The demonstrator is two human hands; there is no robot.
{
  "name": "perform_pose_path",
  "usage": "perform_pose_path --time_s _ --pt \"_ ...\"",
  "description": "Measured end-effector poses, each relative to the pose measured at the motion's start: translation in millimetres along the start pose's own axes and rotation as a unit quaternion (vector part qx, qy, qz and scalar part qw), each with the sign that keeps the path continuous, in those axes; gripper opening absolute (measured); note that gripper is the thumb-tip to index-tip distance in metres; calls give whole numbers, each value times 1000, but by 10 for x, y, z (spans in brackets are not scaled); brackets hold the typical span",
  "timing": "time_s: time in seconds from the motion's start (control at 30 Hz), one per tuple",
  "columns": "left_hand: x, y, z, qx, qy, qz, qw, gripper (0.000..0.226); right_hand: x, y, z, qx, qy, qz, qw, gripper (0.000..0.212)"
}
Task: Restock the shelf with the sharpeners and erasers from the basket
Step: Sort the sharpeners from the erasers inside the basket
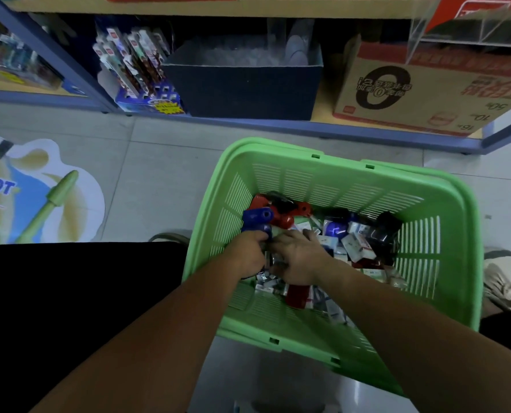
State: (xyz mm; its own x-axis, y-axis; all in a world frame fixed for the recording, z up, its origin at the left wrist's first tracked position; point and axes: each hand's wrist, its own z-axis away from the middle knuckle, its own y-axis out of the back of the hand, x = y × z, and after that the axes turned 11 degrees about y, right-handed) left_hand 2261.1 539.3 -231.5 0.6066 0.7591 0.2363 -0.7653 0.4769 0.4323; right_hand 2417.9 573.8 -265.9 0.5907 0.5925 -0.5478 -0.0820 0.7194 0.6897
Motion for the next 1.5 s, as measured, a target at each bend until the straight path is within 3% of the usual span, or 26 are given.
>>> perform_pose_path --time_s 0.13,0.27,0.37,0.5,0.8,0.9,1.07,1.2,1.3,1.4,1.5 --pt "41 66 -21 25 39 124 991 59 67 92 -64 -69 9 50 996 83" --pt "13 49 -104 -1 66 142 988 50 17 176 -188 -136 -12 115 984 91" --pt "7 44 -117 -7 65 110 992 49 -11 205 -203 -152 -6 109 982 86" --pt "1 37 -102 -30 36 23 999 44 71 247 -121 -127 13 55 990 61" --pt "-30 40 66 -105 -31 -220 969 53 -37 387 153 -173 14 45 984 72" --pt "-40 9 41 -107 -26 -287 952 64 29 425 339 -148 25 12 989 67" --pt "25 -62 -28 -69 -29 -362 929 86 62 557 595 -154 -26 -50 986 68" --pt "72 -121 -69 -70 -25 -385 920 85 15 583 757 -143 -35 -33 989 62" --pt "52 -195 -170 -65 -33 -394 916 86 -66 481 810 -66 25 62 996 65" --pt "82 -229 -124 -83 -63 -392 914 74 -183 352 775 18 92 108 990 52" --pt "61 -261 -100 -122 -85 -395 906 59 -238 263 775 -15 97 88 991 33"
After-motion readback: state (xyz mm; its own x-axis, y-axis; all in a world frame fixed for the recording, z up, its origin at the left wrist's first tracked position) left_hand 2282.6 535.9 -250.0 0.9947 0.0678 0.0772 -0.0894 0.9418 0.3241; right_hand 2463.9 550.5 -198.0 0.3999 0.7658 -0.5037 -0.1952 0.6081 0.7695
